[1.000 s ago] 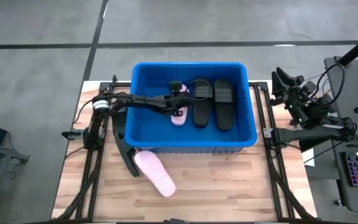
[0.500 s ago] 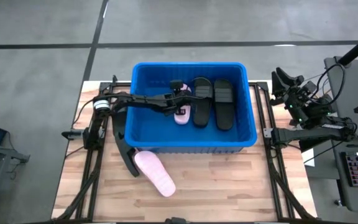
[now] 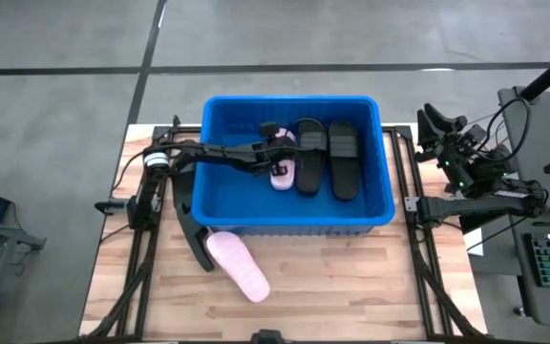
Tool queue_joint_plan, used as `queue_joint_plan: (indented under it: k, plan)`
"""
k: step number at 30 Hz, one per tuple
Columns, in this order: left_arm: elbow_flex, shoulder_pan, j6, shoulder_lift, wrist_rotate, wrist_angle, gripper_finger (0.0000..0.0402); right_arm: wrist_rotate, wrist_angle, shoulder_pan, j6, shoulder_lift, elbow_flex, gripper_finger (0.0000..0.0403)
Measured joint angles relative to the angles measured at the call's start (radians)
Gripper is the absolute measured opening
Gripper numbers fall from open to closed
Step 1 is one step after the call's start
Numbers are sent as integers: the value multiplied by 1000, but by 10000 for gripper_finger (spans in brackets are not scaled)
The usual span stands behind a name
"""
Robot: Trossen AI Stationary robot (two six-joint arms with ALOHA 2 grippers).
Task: Pick and place slides into bin
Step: Put the pink slide into the blue bin
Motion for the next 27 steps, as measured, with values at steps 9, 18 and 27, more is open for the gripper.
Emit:
queue_joint_plan:
  k: [9,18,27]
  plan:
    - [-8,5,-3,0,15,13,0,0,0,0,0,0,0,176]
    - [-9,7,-4,2,38,46,2,0,0,0,0,0,0,176]
    - [-9,13,-3,2,161,49,108,0,0,0,0,0,0,176]
